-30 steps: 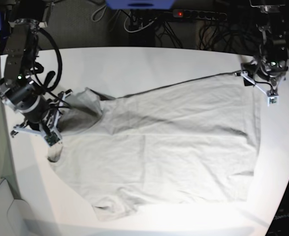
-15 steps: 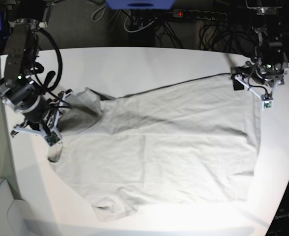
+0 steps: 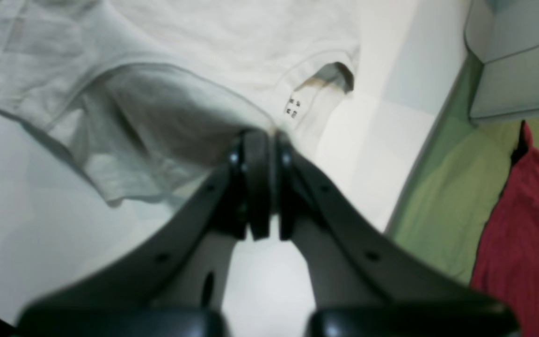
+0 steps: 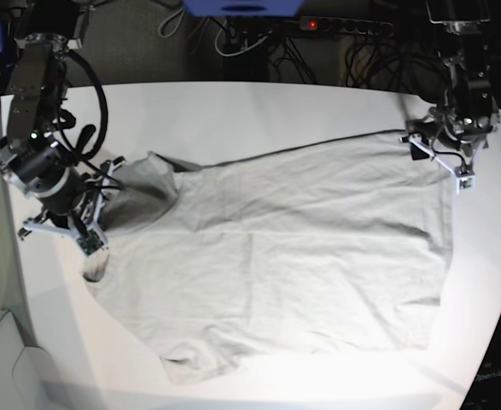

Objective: Layout the t-shirt on the table in an organized manner, then fold the t-shirt properly
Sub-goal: 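Lift the grasped corners with both grippers and raise the t-shirt, then carry the raised edge over the t-shirt toward the hem with both grippers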

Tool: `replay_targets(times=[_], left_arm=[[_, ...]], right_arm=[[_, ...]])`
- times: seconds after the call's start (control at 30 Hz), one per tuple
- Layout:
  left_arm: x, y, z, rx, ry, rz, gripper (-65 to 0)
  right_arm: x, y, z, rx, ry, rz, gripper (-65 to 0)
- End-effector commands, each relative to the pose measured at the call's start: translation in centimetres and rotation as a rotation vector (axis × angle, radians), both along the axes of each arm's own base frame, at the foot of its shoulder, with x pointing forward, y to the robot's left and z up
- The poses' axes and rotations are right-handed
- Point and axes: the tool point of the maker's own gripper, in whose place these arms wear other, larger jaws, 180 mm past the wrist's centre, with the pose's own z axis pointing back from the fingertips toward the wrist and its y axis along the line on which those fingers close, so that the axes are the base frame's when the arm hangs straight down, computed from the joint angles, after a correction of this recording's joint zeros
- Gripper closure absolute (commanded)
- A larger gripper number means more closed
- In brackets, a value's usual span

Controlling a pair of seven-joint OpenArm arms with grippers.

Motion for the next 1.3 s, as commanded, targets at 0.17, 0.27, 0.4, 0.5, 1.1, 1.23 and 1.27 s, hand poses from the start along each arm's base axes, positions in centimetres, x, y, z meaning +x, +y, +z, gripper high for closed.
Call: replay_targets(times=[0.17,0.27,0.4,0.5,1.1,1.23,1.27], left_arm=[[-1.4,-0.4,-2.5,0.008,0.104,-0.024,-29.5],[-1.3,-0.2,-2.7,0.018,0.086,-0.024,-14.5],[-1.2,-0.1,-2.7,0.018,0.084,-0.022,0.0],[-0.7,-0.1,-1.8,0.026,0.054,-0.027,-0.4],[5.7,3.4,18.4,0.2,-0.456,0.042,-0.3],[7.1,3.6,20.5,0.206,-0.527,0.049,-0.3],[7.7,3.6,21.3,0.205,-0.553,0.052,-0.3]], right_arm=[[0.6,0.2,1.3,-0.003,-0.045,0.023,0.0],[0.6,0.2,1.3,-0.003,-0.045,0.023,0.0],[0.6,0.2,1.3,-0.003,-0.043,0.023,0.0],[0.6,0.3,1.3,0.001,-0.045,0.025,0.0],[2.7,-2.7,5.2,0.0,-0.165,-0.06,0.0],[4.3,-3.3,8.1,-0.002,-0.247,-0.076,0.0],[4.6,-3.8,9.0,0.0,-0.273,-0.09,0.0]])
